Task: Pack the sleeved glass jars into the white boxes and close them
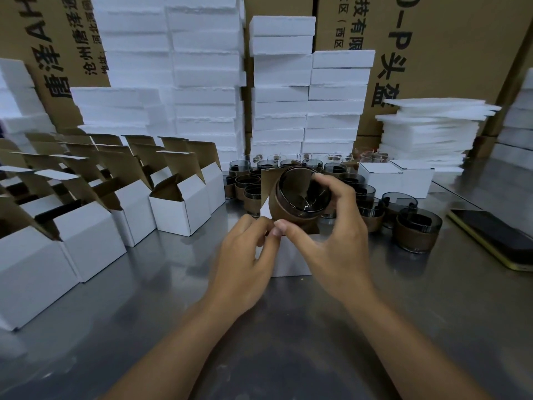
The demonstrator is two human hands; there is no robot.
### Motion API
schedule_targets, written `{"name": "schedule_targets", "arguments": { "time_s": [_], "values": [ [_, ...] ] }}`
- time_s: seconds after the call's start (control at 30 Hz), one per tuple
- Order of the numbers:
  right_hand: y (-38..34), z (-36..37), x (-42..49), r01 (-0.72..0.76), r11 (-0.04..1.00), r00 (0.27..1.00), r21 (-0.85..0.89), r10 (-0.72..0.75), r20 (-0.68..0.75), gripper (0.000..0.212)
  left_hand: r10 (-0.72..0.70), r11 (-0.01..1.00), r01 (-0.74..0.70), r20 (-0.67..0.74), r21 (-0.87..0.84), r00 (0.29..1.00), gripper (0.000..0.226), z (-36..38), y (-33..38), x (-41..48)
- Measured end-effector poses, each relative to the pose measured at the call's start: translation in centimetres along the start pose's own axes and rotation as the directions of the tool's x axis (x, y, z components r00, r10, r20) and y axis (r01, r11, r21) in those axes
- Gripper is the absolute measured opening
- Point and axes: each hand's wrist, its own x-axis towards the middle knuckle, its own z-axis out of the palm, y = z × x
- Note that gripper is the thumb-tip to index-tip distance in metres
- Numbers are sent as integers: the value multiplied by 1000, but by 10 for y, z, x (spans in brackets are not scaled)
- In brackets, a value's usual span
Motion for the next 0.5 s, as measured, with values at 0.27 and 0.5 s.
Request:
{"name": "schedule_targets", "arguments": {
  "time_s": [0.27, 0.5],
  "values": [
    [1, 0, 1, -30, 999, 999, -41, 30, -16, 49, 48, 999, -48, 19, -21, 999, 17, 1, 1, -1],
    [-3, 0, 0, 1, 990, 1000, -139, 0, 4, 23, 123, 992, -124, 7, 41, 992, 23, -1, 1, -1]
  ]
}}
